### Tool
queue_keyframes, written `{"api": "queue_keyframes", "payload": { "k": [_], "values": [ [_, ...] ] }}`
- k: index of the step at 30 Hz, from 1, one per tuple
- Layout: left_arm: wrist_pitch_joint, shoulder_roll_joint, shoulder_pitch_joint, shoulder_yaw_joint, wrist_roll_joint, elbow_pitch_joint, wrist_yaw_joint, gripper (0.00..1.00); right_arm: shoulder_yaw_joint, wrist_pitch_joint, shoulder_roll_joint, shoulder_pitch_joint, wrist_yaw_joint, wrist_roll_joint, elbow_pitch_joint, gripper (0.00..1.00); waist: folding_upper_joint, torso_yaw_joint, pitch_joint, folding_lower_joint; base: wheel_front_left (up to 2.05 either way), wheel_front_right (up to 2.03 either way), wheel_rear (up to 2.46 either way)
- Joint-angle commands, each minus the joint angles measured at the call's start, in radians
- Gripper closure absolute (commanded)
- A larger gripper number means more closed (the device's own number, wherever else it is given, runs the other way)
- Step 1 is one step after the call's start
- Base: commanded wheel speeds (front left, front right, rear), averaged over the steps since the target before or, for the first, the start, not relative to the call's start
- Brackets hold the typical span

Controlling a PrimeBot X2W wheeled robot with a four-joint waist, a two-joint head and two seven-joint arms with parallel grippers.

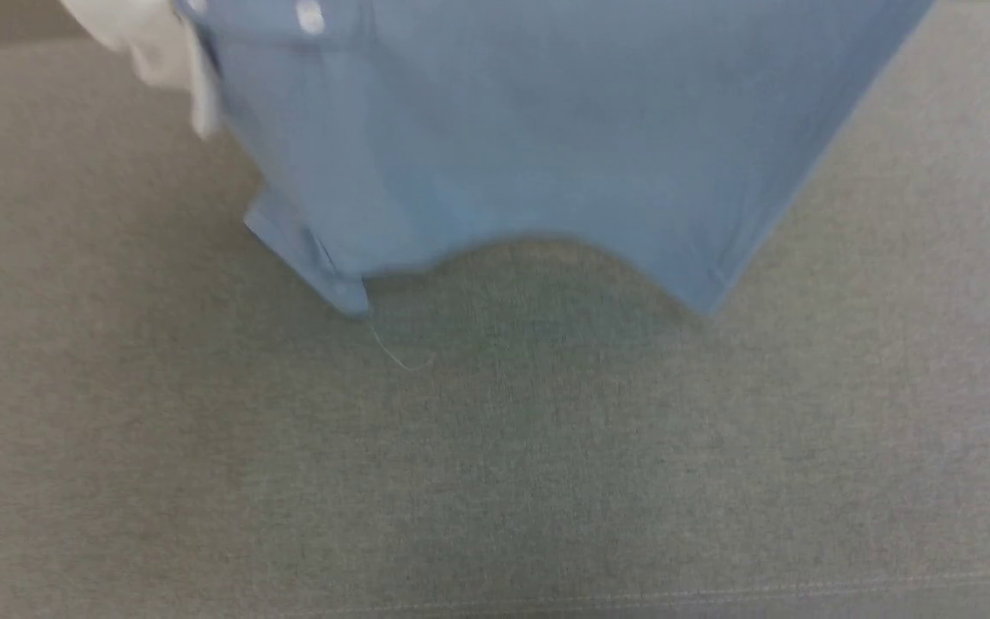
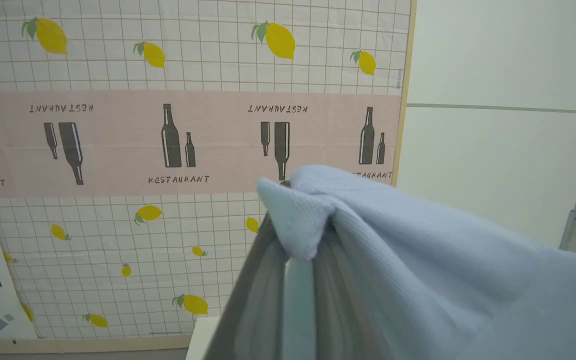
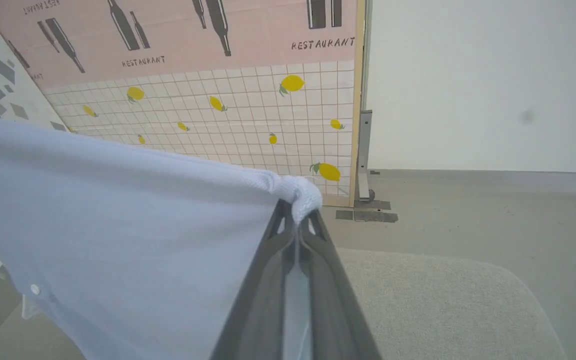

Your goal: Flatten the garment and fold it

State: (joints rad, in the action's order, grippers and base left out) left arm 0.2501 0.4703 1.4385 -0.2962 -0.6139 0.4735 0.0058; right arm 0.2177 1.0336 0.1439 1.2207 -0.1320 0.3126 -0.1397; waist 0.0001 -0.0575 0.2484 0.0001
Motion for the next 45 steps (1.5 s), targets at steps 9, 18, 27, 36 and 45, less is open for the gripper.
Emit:
{"api": "queue_keyframes", "payload": {
  "k": [9, 18, 27, 36, 45],
  "values": [
    [-0.145, 0.026, 0.311, -0.042, 0.171, 0.073, 0.046, 1.0, 0.074, -0.293, -0.087, 0.342, 0.001, -0.187, -0.178, 1.0, -0.0001, -0.064, 0.335, -0.0001, 0.0, 0.0, 0.0],
    [-0.356, 0.002, 0.422, -0.014, 0.19, 0.146, 0.061, 1.0, 0.09, -0.524, -0.093, 0.524, 0.001, -0.201, -0.356, 1.0, -0.0001, -0.046, 0.426, -0.0001, 0.0, 0.0, 0.0],
    [-0.456, -0.031, 0.306, 0.016, 0.118, 0.266, 0.019, 1.0, 0.083, -0.591, -0.094, 0.451, 0.001, -0.188, -0.469, 1.0, -0.0001, 0.008, 0.435, -0.0001, 0.0, 0.0, 0.0],
    [-0.51, -0.101, -0.022, 0.04, 0.063, 0.317, -0.057, 1.0, -0.037, -0.68, -0.068, 0.11, 0.001, -0.085, -0.506, 1.0, -0.0001, 0.092, 0.259, -0.0001, 0.0, 0.0, 0.0],
    [-0.512, -0.17, -0.534, 0.051, 0.04, 0.219, -0.107, 1.0, -0.206, -0.741, 0.002, -0.396, 0.001, 0.135, -0.431, 1.0, -0.0001, 0.143, -0.016, -0.0001, 0.0, 0.0, 0.0]
  ]
}}
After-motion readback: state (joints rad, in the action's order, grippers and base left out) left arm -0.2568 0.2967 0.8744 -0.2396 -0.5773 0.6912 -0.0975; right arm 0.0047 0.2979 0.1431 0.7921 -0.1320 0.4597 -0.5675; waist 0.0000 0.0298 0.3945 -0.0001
